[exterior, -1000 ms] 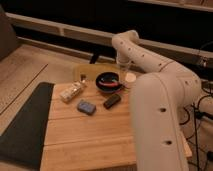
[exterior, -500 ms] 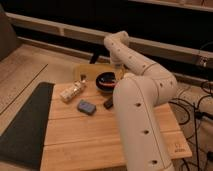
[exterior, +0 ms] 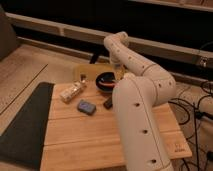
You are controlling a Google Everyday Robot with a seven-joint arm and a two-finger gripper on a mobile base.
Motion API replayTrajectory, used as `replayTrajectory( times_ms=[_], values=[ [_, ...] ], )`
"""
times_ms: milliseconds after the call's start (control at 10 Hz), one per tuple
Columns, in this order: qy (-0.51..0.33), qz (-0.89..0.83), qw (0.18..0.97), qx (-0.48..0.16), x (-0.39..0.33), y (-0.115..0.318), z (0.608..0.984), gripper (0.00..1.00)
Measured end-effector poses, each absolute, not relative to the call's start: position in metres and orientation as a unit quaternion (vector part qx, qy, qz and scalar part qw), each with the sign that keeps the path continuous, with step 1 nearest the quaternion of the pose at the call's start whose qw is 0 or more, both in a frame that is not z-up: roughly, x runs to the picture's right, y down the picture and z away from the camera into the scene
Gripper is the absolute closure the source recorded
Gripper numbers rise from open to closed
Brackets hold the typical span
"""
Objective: Place the pepper on the white sponge
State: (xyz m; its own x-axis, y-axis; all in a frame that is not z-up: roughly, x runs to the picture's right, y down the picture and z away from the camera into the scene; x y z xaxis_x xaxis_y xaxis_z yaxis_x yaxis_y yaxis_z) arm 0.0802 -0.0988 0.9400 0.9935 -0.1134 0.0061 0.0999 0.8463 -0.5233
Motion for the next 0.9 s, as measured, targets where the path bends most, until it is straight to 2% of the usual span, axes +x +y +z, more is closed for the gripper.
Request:
replayTrajectory(
  times_ms=[400,900],
  values=[
    [-0.050,-0.102,0.964,-0.239,0.033,-0.100,0.977,0.35],
    [-0.112,-0.119,0.953,-0.255,0.014,-0.075,1.013,0.35]
  ],
)
